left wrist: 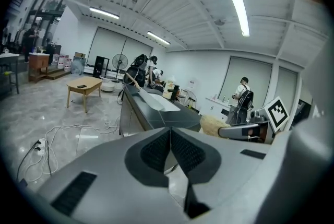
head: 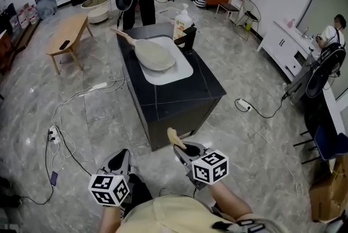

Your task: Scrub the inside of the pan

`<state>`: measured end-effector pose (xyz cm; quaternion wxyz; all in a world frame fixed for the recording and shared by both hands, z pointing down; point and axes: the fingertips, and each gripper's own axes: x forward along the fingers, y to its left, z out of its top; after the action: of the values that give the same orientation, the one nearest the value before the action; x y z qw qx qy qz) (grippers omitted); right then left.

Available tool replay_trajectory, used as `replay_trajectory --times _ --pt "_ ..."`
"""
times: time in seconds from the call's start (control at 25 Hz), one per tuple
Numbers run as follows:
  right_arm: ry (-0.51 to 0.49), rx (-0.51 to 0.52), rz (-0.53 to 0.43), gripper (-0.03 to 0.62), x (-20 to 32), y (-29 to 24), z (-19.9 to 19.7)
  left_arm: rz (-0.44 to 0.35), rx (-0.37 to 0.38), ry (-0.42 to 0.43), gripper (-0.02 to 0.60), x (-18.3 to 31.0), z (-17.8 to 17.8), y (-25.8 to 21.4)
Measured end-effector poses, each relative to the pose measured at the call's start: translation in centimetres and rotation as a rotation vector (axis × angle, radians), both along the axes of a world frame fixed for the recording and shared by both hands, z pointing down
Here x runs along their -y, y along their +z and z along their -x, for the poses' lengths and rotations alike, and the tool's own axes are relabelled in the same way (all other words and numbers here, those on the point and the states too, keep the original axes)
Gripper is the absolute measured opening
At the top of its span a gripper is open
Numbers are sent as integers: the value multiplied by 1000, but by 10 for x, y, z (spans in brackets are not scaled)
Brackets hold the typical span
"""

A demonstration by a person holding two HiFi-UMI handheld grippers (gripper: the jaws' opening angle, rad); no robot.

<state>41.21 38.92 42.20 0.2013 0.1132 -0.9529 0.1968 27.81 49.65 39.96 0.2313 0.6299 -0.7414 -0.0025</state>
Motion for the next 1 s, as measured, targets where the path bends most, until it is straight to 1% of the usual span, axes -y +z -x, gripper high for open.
replay_trajectory --times 0.08,0.28,0.44,0.52,0.76,0.88,1.0 --pt "9 -6 -4 54 5 1 17 -1 -10 9 15 4 16 2" --pt "38 -14 -7 54 18 -4 77 -14 10 48 15 12 72 -3" --pt "43 -46 -17 54 26 -7 125 -3 -16 68 15 17 121 2" --pt "49 -45 -20 54 29 -11 147 1 -14 88 15 21 142 1" --pt "68 -54 -21 54 39 -10 206 6 20 160 14 35 192 -1" --pt "75 -57 -23 54 41 -10 234 -9 10 198 14 37 215 -4" --pt "93 -66 -26 54 44 -9 255 -6 12 230 15 36 236 -4"
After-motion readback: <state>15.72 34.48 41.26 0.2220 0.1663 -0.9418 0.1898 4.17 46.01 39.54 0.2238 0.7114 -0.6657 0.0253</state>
